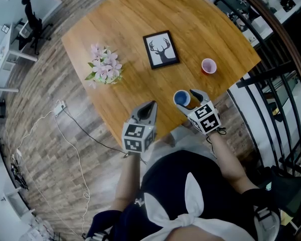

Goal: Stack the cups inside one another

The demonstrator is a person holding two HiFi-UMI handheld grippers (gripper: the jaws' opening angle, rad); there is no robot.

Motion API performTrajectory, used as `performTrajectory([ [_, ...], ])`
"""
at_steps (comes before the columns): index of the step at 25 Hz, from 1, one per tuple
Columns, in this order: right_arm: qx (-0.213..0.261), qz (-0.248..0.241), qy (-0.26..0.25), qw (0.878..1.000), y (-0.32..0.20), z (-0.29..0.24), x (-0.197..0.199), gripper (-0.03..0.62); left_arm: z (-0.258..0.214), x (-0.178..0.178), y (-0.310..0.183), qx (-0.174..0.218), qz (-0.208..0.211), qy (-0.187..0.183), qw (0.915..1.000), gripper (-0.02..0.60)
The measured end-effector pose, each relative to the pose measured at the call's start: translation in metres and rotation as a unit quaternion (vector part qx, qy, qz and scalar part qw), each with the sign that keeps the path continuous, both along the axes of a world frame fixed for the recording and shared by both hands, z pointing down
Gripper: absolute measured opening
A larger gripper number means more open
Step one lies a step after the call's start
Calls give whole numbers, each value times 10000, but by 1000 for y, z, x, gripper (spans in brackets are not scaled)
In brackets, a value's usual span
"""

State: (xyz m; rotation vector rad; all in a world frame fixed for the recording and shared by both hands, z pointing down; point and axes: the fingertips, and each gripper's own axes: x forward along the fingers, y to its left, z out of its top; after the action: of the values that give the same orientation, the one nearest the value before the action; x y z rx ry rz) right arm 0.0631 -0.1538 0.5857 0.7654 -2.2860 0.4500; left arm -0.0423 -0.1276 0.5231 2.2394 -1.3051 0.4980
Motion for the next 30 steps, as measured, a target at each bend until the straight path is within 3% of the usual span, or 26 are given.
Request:
performTrajectory([
  [12, 531, 671, -351, 9957, -49, -38, 34, 330, 1, 12, -13, -11, 46, 3, 10000, 17],
  [30, 920, 1304, -223, 9869, -123, -58, 98, 325, 5, 23, -49, 3, 28, -56, 10000, 18],
])
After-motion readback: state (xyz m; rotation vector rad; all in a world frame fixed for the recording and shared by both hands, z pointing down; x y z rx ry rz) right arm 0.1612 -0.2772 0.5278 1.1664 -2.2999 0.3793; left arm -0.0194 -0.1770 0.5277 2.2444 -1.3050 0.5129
